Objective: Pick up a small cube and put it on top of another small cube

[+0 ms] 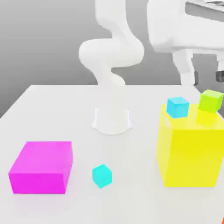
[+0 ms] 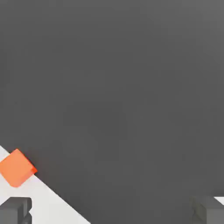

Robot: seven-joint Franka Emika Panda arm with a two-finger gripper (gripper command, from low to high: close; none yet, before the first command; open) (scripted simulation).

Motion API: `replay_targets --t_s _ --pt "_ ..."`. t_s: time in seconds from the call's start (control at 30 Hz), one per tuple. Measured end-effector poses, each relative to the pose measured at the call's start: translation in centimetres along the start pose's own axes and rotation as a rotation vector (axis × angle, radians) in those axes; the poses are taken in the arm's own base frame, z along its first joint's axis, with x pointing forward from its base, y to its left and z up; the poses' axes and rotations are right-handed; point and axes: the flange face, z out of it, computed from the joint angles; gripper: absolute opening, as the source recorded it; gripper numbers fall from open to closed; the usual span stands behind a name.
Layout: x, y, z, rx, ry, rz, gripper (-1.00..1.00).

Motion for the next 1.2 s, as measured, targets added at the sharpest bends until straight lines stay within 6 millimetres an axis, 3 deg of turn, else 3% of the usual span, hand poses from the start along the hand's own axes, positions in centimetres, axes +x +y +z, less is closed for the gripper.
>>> replay_targets --t_s 0.27,0.5,0.63,0.67,0.87,0.93,1.03,1.2 --pt "-2.4 -5.7 13.7 -0.008 -0.177 -0.304 0.0" --pt "-7.9 -10.1 25.6 -0.004 -0.331 -0.579 0.0" --pt "-10.5 -10.2 32.0 -0.002 -0.355 -0.62 0.0" --pt "-10.9 -10.1 33.0 -0.002 -0.355 -0.621 -1.0" --pt "-11.1 -10.0 33.5 -0.001 -0.358 -0.622 -1.0" --pt "-10.5 -10.2 31.9 -0.001 -0.358 -0.623 -1.0" --pt "-9.1 -10.1 27.8 -0.009 -0.355 -0.626 -1.0" --pt "-8.0 -1.9 22.5 -0.12 -0.332 -0.661 -1.0"
